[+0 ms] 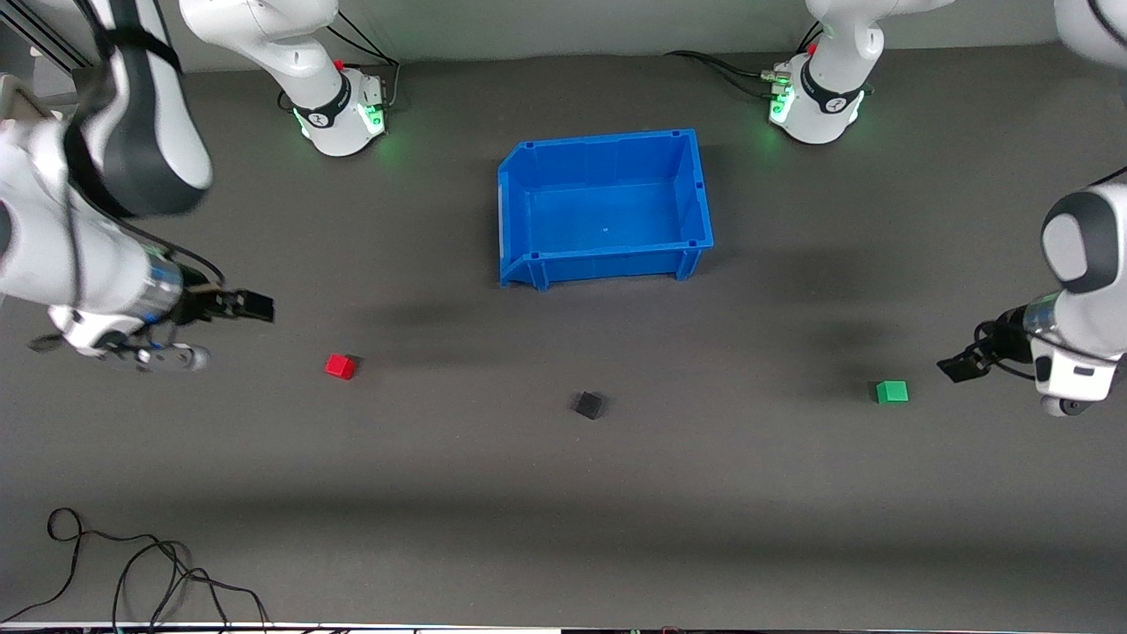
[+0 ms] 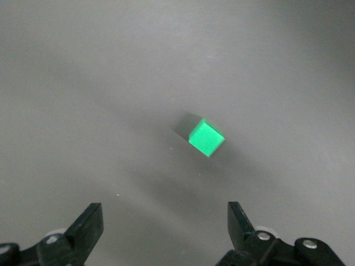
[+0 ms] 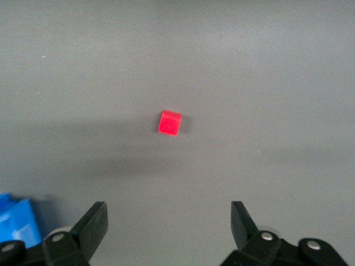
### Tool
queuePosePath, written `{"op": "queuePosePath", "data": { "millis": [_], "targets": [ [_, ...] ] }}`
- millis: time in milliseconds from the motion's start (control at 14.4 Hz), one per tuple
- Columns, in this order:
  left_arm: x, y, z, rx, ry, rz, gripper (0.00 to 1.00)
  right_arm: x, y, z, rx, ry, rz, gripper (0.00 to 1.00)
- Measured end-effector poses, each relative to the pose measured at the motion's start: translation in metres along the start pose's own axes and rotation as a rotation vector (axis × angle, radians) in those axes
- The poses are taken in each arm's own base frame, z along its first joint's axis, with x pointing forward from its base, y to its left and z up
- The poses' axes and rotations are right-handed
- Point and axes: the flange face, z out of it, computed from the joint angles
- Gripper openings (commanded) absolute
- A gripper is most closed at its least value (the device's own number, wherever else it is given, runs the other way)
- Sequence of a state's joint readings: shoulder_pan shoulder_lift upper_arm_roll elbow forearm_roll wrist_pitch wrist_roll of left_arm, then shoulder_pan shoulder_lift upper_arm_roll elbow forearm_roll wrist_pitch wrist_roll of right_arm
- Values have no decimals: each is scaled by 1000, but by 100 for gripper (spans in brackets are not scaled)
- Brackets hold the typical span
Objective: Attach green and red cubes to black cube
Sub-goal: 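Reach the right gripper to the red cube while the left gripper reaches the green cube, then close the right gripper on the red cube while the left gripper grasps green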
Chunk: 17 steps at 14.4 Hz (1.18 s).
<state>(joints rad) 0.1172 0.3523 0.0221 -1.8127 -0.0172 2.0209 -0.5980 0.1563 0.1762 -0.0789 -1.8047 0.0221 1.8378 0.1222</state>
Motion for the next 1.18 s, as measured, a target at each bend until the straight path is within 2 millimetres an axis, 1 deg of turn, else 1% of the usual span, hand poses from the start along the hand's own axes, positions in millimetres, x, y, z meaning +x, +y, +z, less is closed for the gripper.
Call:
{"op": "queuePosePath", "data": {
  "millis": [139,209,348,418,557,627,697,836,906,975,1045,1115,1184],
  "targets": [
    [16,1,41,-17,-13,-232,99,3,1,48,9,16,8,99],
    [25,1,59,-39,-11,-352,99,3,0,68,24,21,17,99],
    [36,1,84,-68,-6,-528,95,3,-2,100,48,31,34,99],
    [39,2,91,-78,-5,-590,93,3,-2,113,50,39,37,99],
    [37,8,101,-79,-13,-672,91,2,-2,142,48,50,43,99],
    [35,12,106,-77,-18,-697,83,0,-1,158,48,61,48,99],
    [33,16,111,-74,-21,-725,77,-2,0,173,48,75,58,99],
    [30,20,122,-66,-26,-767,77,-8,1,203,64,93,92,99],
    [30,22,126,-69,-24,-775,77,-10,-2,214,82,89,115,99],
    [31,24,129,-77,-17,-781,77,-10,-6,221,101,82,137,98],
    [32,24,132,-84,-12,-784,73,-10,-9,225,114,80,153,98],
    [33,24,134,-86,-10,-786,66,-10,-10,228,120,80,167,98],
    [33,25,138,-87,-9,-788,68,-9,-10,229,121,86,182,98]
  ]
}}
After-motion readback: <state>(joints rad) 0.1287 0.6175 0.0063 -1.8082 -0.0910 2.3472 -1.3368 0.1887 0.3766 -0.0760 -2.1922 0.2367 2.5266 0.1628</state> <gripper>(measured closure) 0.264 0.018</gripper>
